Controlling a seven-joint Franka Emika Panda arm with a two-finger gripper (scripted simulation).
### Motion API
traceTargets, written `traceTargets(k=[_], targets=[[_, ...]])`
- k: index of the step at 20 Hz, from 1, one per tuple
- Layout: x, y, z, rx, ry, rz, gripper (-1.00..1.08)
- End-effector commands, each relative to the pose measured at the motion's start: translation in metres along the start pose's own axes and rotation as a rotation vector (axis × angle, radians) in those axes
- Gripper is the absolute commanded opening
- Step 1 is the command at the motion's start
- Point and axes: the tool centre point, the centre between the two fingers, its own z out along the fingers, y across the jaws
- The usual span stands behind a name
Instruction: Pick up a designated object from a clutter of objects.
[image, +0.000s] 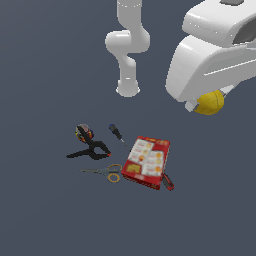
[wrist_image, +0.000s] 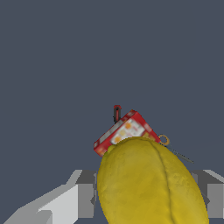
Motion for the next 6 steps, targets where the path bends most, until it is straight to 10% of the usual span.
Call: traceTargets(k=[1, 6], targets=[[0.0019, 0.0015, -0.0037, 0.000, 0.001, 0.000, -1.00], [0.0032, 0.0025, -0.0056, 0.000, 0.001, 0.000, -1.00]])
